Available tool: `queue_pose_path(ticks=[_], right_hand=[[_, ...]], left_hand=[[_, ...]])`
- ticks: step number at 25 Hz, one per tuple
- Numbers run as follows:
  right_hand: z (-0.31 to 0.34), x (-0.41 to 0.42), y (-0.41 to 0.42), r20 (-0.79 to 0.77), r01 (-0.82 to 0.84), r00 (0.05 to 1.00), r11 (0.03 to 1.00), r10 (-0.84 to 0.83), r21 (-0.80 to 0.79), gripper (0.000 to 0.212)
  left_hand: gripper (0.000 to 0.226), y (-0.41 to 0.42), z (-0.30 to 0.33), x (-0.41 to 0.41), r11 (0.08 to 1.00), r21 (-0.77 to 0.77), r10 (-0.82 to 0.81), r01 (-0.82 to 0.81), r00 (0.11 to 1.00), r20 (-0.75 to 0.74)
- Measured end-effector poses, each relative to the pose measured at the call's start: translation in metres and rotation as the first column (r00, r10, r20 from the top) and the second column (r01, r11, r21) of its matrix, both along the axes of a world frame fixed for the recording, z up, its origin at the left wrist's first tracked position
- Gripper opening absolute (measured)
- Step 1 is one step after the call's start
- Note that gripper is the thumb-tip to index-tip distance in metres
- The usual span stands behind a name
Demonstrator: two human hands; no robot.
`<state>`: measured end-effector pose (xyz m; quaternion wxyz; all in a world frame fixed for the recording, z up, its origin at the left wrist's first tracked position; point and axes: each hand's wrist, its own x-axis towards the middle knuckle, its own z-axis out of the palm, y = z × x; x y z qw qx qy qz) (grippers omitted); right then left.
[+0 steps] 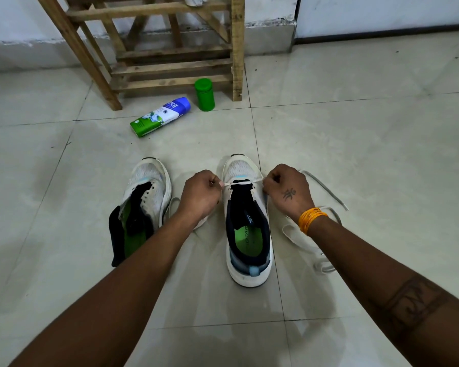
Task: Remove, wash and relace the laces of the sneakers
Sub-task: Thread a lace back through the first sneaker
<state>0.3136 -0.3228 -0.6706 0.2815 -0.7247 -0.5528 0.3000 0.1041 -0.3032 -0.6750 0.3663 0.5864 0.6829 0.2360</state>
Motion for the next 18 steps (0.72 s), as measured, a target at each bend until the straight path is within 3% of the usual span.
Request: queue_pose_path(ticks=[2,5,9,15,18], right_hand=[[0.003,0.006,-0.001,-0.141,0.023,0.99,1.0,-0.025,-0.016,0.007],[0.018,0.008,-0.002,-0.244,0.025,0.969,1.0,-0.028,-0.014,0.007],[0.059,-0.008,0.0,-0.281,-0.053,0.958,0.998,0.06,0.034,0.01],[0.147,-0.02,0.018,-0.319,-0.116,0.939,0.991,0.13,0.064,0.011],[0.19,-0.021,0.025,-0.348,-0.113,0.927,0.989,0.138,0.092,0.012]], left_hand=[[0.02,0.0,0.005,-0.004,0.998,-0.048,-0.028,0.03,0.999,0.036],[0.017,0.003,0.025,-0.01,0.992,-0.12,-0.001,0.029,0.972,0.233],[0.015,0.011,0.06,-0.011,0.996,-0.077,0.072,-0.053,0.958,0.277],[0.013,0.024,0.139,-0.004,0.991,-0.117,-0.013,0.068,0.908,0.418],[0.015,0.03,0.186,0.005,0.985,-0.09,-0.095,0.145,0.904,0.417]])
